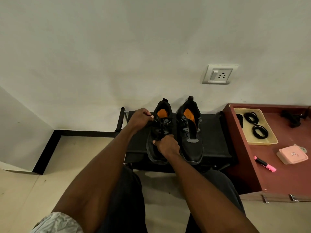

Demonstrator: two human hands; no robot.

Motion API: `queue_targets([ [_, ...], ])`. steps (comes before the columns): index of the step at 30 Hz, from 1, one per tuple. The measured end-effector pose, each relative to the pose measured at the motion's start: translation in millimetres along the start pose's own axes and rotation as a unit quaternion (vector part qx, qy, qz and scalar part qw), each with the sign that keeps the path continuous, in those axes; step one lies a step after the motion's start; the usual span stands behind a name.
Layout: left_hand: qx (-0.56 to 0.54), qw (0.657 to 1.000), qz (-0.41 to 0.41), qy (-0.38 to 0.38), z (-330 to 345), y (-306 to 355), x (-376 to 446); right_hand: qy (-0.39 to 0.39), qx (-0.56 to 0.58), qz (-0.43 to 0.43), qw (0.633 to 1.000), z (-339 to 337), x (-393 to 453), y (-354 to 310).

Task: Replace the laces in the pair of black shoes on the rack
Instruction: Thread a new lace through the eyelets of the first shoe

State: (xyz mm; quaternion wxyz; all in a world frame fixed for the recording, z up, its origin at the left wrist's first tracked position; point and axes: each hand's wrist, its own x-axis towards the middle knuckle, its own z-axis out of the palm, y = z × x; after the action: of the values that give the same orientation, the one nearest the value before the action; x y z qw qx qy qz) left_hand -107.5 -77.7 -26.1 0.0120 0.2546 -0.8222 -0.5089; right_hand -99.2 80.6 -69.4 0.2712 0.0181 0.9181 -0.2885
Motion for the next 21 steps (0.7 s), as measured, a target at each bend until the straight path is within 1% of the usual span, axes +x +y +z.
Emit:
queue_targets([
  [2, -0.019, 1.0, 0.007, -0.013, -7.4, 9.0, -3.5, 0.0, -0.001, 0.0, 1.0, -0.6, -2.2, -0.2],
  [4, -0.016, 1.0, 0.01, 0.007, -12.7, 20.8, -5.3, 0.001, -0.002, -0.001, 1.0, -1.2, -2.8, -0.7],
  [6, 0.001, 0.997, 0.033, 0.073, -18.7, 35.7, -6.4, 0.002, -0.003, 0.001, 1.0, -1.7, -3.9, -1.3],
  [8, -0.018, 0.986, 0.079, 0.146, -27.5, 59.0, -10.7, 0.005, -0.004, 0.001, 1.0, -1.6, -4.7, -1.7],
  [10, -0.065, 0.963, 0.148, 0.217, -40.8, 87.7, -17.6, 0.006, -0.008, -0.007, 1.0, -1.5, -5.2, -1.7],
  [12, -0.1, 0.935, 0.213, 0.264, -55.3, 116.3, -23.8, 0.008, -0.006, -0.01, 1.0, -1.8, -5.5, -1.8],
  [13, -0.104, 0.929, 0.235, 0.267, -60.2, 127.5, -26.1, 0.008, -0.002, -0.009, 1.0, -2.1, -5.7, -2.1],
  [16, -0.072, 0.93, 0.27, 0.24, -60.5, 143.0, -31.0, 0.005, 0.005, -0.007, 1.0, -2.3, -6.4, -3.0],
  [21, -0.064, 0.926, 0.291, 0.233, -54.8, 145.7, -32.4, 0.011, 0.001, -0.008, 1.0, -1.8, -5.4, -2.2],
])
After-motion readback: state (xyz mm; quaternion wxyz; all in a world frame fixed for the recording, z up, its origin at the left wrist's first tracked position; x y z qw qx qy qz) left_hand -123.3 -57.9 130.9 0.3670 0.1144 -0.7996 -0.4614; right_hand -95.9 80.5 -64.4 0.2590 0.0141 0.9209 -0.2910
